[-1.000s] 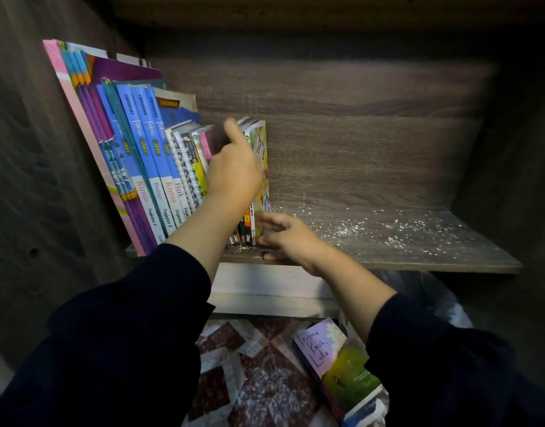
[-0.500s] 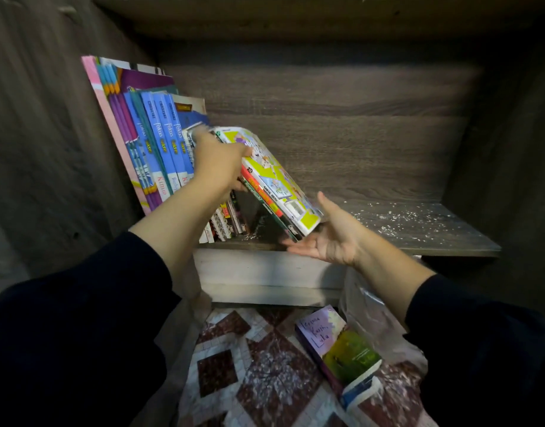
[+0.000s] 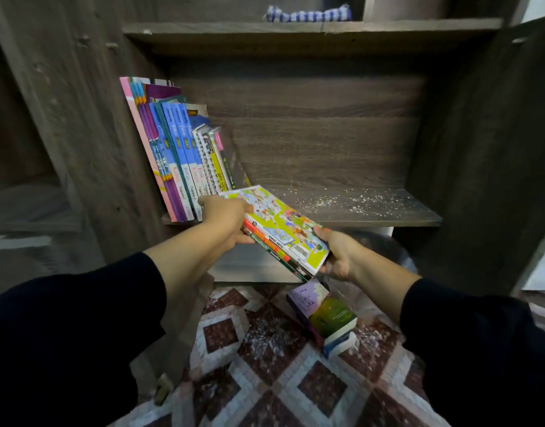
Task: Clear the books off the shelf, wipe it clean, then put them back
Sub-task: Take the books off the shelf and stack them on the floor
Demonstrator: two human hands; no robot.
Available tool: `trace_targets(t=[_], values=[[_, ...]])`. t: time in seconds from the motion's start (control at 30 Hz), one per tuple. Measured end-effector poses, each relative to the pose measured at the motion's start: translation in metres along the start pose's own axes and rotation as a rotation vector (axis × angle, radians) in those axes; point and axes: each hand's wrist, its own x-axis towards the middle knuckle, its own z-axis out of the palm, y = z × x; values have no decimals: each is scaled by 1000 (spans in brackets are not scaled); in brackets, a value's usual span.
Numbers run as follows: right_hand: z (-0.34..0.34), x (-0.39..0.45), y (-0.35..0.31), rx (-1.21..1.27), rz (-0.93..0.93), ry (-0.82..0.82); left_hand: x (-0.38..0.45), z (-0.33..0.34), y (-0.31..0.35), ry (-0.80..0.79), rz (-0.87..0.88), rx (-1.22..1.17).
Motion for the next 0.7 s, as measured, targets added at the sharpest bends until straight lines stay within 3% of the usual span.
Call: trace_targets(t=[0.17, 0.4, 0.57, 0.7], values=[[-15, -6, 27, -41, 89, 19, -18, -4, -30, 32, -154, 13], [-40, 34, 61, -9, 118, 186, 22, -5, -71, -242, -416, 256], [-70, 105, 79, 113, 45, 384, 73, 16, -92, -360, -398, 498], [-110, 169, 112, 64, 55, 489, 107, 36, -106, -401, -410, 604]])
